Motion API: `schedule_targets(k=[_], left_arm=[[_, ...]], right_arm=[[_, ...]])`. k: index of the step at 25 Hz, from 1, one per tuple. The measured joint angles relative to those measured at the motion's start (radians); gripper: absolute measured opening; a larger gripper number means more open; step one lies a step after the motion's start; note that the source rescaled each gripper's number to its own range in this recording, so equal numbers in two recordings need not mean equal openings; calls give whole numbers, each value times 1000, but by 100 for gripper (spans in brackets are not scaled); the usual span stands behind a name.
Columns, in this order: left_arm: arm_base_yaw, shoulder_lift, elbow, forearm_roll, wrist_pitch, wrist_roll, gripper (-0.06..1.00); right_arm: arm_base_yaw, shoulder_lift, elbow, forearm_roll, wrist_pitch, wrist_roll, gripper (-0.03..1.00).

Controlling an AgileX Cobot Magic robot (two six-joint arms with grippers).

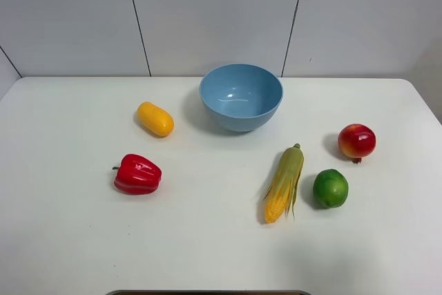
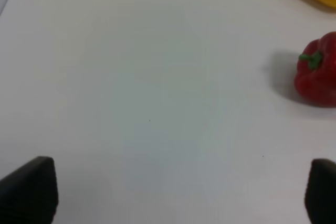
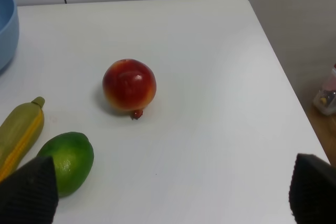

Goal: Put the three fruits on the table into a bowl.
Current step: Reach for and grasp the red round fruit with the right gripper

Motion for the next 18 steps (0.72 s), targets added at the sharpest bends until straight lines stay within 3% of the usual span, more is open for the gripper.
schedule_targets(k=[18], left_arm=[[0,0,0,0,0,0,82]], right_arm=[[0,0,0,-12,0,0,62]])
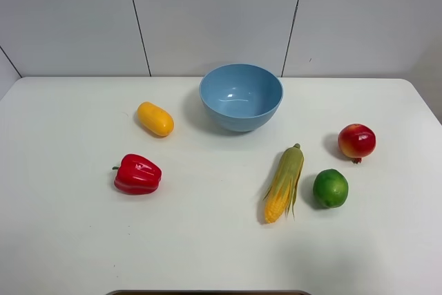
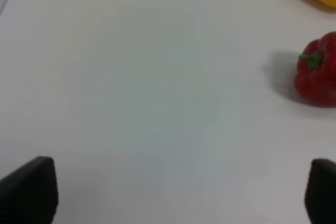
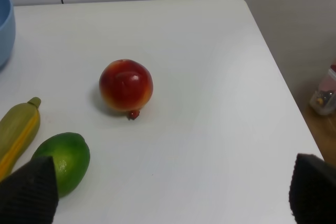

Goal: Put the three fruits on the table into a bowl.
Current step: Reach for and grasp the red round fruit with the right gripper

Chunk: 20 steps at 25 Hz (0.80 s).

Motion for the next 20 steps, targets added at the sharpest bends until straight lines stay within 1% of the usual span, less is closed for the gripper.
schedule_targets(k=[3,6,12,20], left_arm=[[0,0,0,0,0,0,82],[0,0,0,0,0,0,82],[0,0,0,0,0,0,83],[0,0,0,0,0,0,83]], right_arm=[[0,18,-6,-3,0,0,62],[0,103,-19,-3,-1,0,62],[0,366,-81,-3,-4,-5,62],[0,738,-247,-2,-26,-43,62]])
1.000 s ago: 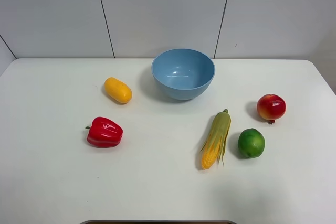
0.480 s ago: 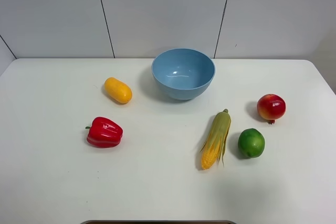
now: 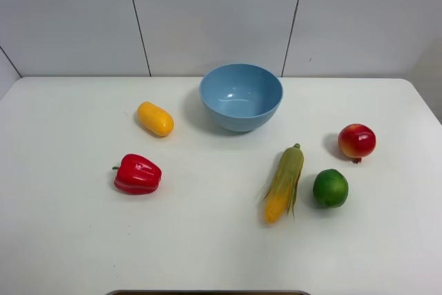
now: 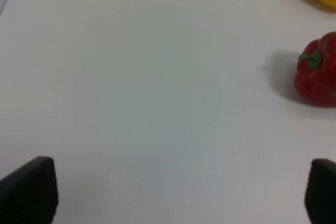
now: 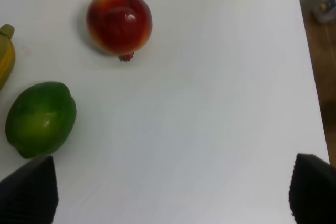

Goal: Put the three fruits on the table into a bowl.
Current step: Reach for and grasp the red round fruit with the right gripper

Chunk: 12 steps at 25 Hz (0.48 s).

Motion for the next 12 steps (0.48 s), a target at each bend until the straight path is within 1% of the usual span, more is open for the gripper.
schedule_targets(k=[7,12], left_arm=[[0,0,0,0,0,0,82],[0,0,0,0,0,0,82]], right_arm=[[0,310,-142,21,-67,-3,62],[0,513,-213,22,-85,-37,62]])
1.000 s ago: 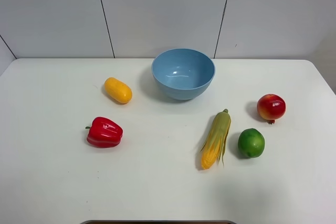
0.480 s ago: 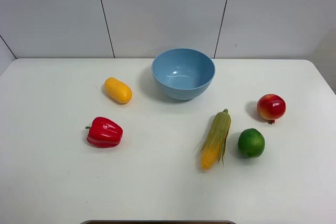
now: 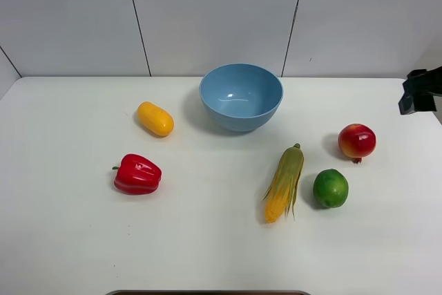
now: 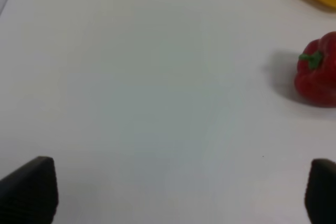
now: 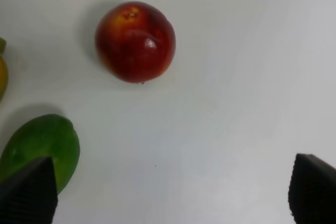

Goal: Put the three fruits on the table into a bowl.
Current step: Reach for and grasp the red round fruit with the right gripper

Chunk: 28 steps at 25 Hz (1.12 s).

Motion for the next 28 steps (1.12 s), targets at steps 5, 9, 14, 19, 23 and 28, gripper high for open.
schedule_targets(k=[5,9,14,19,23,28], left_arm=[[0,0,0,0,0,0,82],[0,0,0,0,0,0,83],[0,0,0,0,0,0,83],[0,0,0,0,0,0,83],[0,0,0,0,0,0,82],[0,0,0,0,0,0,82]], right_arm=[[0,145,-66,1,-9,-5,62],[-5,245,-117,2,-23,-5,63],[-36,364,-156,25,-41,-7,69],[-61,472,-161,109,-92,-61,69],[-61,558,-179,172,-106,-96,69],[-61,612,-198,179,-126,-100,69]])
